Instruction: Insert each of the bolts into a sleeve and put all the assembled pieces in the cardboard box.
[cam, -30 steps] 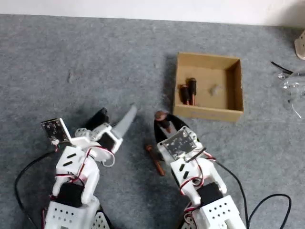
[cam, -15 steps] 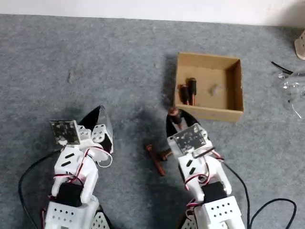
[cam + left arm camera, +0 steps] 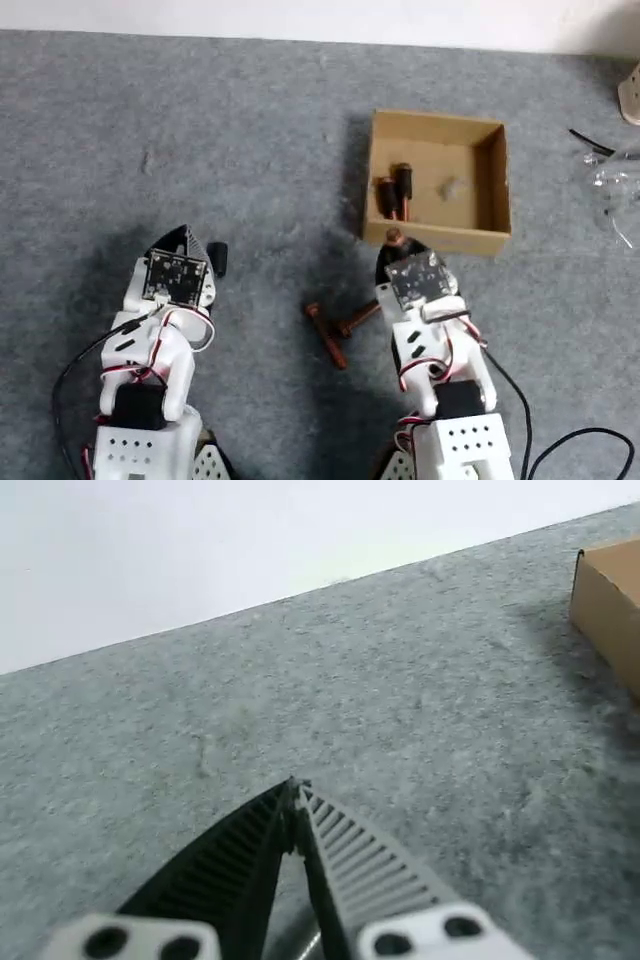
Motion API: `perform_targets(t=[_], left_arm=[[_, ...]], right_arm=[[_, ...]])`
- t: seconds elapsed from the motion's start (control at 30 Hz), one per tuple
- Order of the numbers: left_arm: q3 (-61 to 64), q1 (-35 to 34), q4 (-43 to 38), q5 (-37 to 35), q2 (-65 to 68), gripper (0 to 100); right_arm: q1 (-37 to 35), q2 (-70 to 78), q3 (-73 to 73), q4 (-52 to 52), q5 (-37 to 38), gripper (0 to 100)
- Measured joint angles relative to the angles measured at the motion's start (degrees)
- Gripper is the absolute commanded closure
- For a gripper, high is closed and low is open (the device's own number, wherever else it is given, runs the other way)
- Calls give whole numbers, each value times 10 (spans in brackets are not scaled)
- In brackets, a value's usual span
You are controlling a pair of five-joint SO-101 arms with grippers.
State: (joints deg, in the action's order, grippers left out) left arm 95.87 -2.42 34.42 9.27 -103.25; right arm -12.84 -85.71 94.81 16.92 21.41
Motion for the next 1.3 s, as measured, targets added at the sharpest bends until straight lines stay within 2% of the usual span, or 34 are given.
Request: perform_targets(t=[0.17,0.47,0.73,0.9,1.03,1.3], left_arm=[[0,-2,0,0,0,992],[0,-4,0,0,0,990],[0,-4,0,0,0,990],[0,-4,0,0,0,990],[0,-4,0,0,0,990],[0,-4,0,0,0,990]], right_arm=[[2,108,-114,42,-1,993],[5,523,-431,53,-9,993],[50,818,-673,107,-165,993],[87,920,-745,107,-221,993],[115,964,-753,107,-228,993],[114,989,-755,107,-229,963]])
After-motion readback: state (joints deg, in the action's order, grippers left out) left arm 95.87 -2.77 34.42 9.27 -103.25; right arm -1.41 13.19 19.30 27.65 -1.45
